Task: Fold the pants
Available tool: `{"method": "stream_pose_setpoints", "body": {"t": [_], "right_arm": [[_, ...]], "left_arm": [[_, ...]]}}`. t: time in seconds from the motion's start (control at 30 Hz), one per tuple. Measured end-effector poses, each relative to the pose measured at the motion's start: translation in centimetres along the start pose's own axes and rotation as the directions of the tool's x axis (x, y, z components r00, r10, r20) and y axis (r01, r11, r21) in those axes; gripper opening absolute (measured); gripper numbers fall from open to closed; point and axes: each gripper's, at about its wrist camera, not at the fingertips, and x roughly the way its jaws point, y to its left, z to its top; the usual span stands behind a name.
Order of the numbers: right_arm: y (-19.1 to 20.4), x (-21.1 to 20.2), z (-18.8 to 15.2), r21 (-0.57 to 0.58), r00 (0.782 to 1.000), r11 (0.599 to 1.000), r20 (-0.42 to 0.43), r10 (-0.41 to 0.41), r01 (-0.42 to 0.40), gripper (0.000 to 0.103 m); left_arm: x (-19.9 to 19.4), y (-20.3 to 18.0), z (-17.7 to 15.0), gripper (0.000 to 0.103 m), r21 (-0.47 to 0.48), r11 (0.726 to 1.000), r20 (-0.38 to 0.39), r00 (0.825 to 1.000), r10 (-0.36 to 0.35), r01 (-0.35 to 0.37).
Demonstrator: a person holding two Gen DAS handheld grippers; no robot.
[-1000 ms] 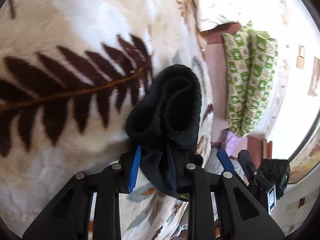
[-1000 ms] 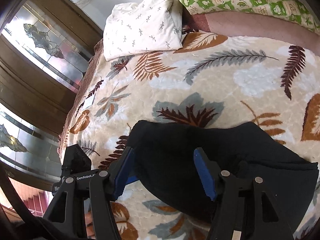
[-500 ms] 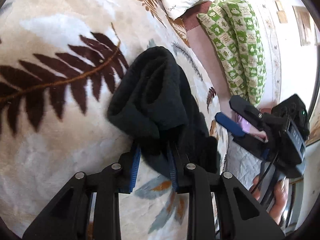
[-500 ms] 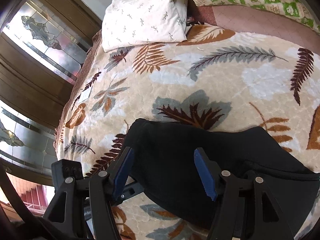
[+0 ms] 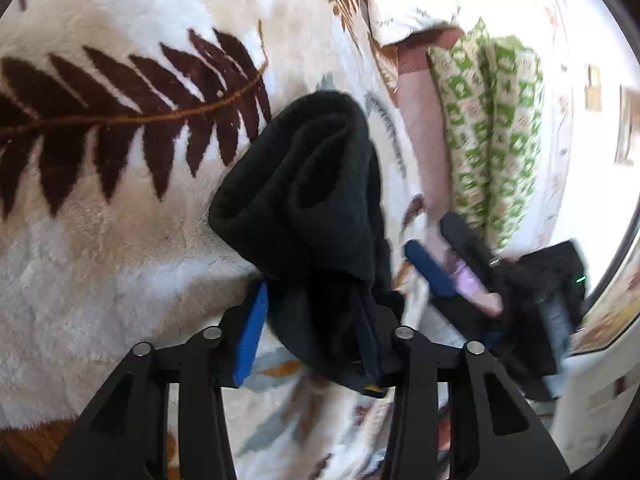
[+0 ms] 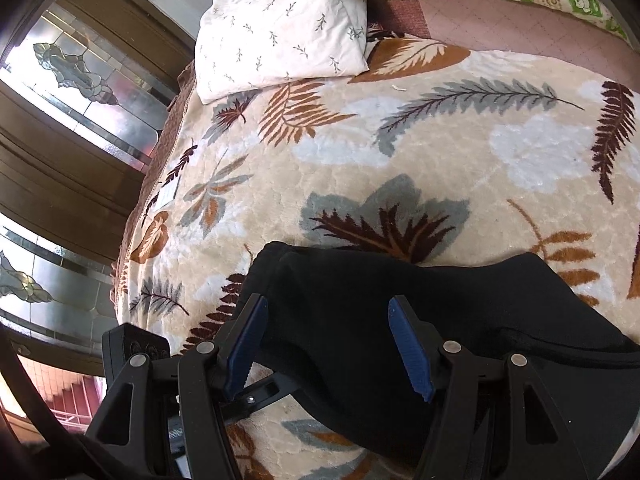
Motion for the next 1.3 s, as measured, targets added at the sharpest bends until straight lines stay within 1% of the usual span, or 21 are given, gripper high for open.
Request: {"method": "stream_pose_setpoints", "body": {"t": [0.03,0.07,0.17,0.2,0.23,0.27,0.4,0.5,0.53,0.6,0.63,0.67,0.73,0.8,0.93,1.0,1.1,1.13,1.17,1.23,1.3], "right_arm": [[-0.1,0.1,0.0,0.005,1.000,1.000,-0.001,0.007,-0.007,0.065],[-0.1,0.1,-0.1,0.006,1.000,1.000,-0.002,0.011,-0.011,0.065],[-0.3,0.3,-0.1,0.013,1.000,1.000,-0.003,0.013,-0.013,0.065],[-0.3,0.3,-0.2,0.016,1.000,1.000,-0.003,0.015,-0.015,0.065],[-0.3,0.4,-0.2,0.017,1.000,1.000,-0.003,0.017,-0.017,0.065],[-0.3,0.4,-0.1,0.015,1.000,1.000,-0.004,0.017,-0.017,0.065],[-0.4,0.3,0.0,0.016,1.000,1.000,0.005,0.021,-0.021,0.065],[-0.2,0.8,0.5,0.006,1.000,1.000,-0.005,0.017,-0.016,0.067],[0.1,1.0,0.7,-0.002,1.000,1.000,-0.017,0.020,-0.020,0.067],[1.0,1.7,1.3,-0.027,0.999,0.999,-0.045,0.026,-0.027,0.067],[1.5,2.0,1.6,-0.040,0.998,0.999,-0.061,0.027,-0.029,0.067],[2.3,2.4,2.2,-0.061,0.997,0.998,-0.077,0.014,-0.018,0.067],[3.8,3.3,3.4,-0.105,0.992,0.994,-0.127,-0.026,0.013,0.070],[4.9,4.4,4.6,-0.136,0.981,0.989,-0.178,-0.074,0.050,0.071],[6.9,6.8,6.1,-0.179,0.948,0.974,-0.262,-0.183,0.139,0.071],[8.1,8.3,6.3,-0.225,0.915,0.956,-0.314,-0.254,0.188,0.071],[10.2,10.6,5.7,-0.328,0.852,0.906,-0.359,-0.381,0.267,0.071],[10.9,11.5,5.3,-0.355,0.823,0.890,-0.386,-0.417,0.285,0.071],[11.3,12.0,5.1,-0.367,0.809,0.882,-0.394,-0.436,0.296,0.071],[12.3,13.2,4.5,-0.411,0.771,0.847,-0.396,-0.499,0.337,0.072],[13.0,14.6,3.9,-0.463,0.721,0.799,-0.390,-0.573,0.384,0.073]], "left_arm": [[-0.2,-0.2,0.1,0.060,0.004,1.000,0.021,1.000,0.000,0.000],[-0.3,-0.4,0.1,0.062,0.010,1.000,0.036,0.999,0.012,-0.012],[0.0,-1.1,0.0,0.062,0.017,1.000,-0.013,1.000,-0.008,0.008],[0.1,-1.3,-0.2,0.063,0.029,1.000,-0.014,1.000,0.003,-0.002],[0.2,-1.5,-0.2,0.067,0.044,0.997,-0.003,0.998,0.067,-0.067],[0.5,-1.3,-0.1,0.067,0.034,0.995,-0.002,0.996,0.094,-0.094],[0.6,-1.0,0.3,0.070,-0.094,0.993,0.015,0.997,0.071,-0.069],[1.3,-2.1,0.1,0.070,-0.057,0.991,0.028,0.992,0.125,-0.124],[1.4,-2.7,-0.1,0.068,-0.023,0.990,0.039,0.990,0.139,-0.138],[1.8,-3.3,-0.4,0.033,0.042,0.989,0.044,0.989,0.143,-0.145],[2.3,-3.1,-0.2,0.016,0.067,0.984,0.015,0.986,0.166,-0.167],[2.5,-2.6,-0.1,0.012,0.063,0.984,0.007,0.986,0.167,-0.168],[2.2,-1.7,0.0,0.012,0.026,0.993,0.008,0.993,0.117,-0.117],[2.0,-1.7,-0.1,0.012,0.041,0.994,0.009,0.995,0.100,-0.100],[1.7,-1.3,-0.4,0.012,0.044,0.997,0.019,0.998,0.066,-0.067],[1.6,-0.9,-0.6,0.012,0.035,0.998,0.024,0.998,0.049,-0.050],[1.5,-0.6,-0.7,0.012,0.024,0.999,0.025,0.999,0.035,-0.035],[1.5,-0.4,-0.7,0.012,0.014,1.000,0.027,0.999,0.024,-0.024],[1.5,-0.4,-0.6,0.012,0.009,1.000,0.028,0.999,0.019,-0.020],[1.1,0.3,-0.7,0.011,-0.005,1.000,0.026,1.000,0.005,-0.005],[0.8,0.7,-0.8,0.011,-0.014,1.000,0.023,1.000,-0.005,0.005]]}}
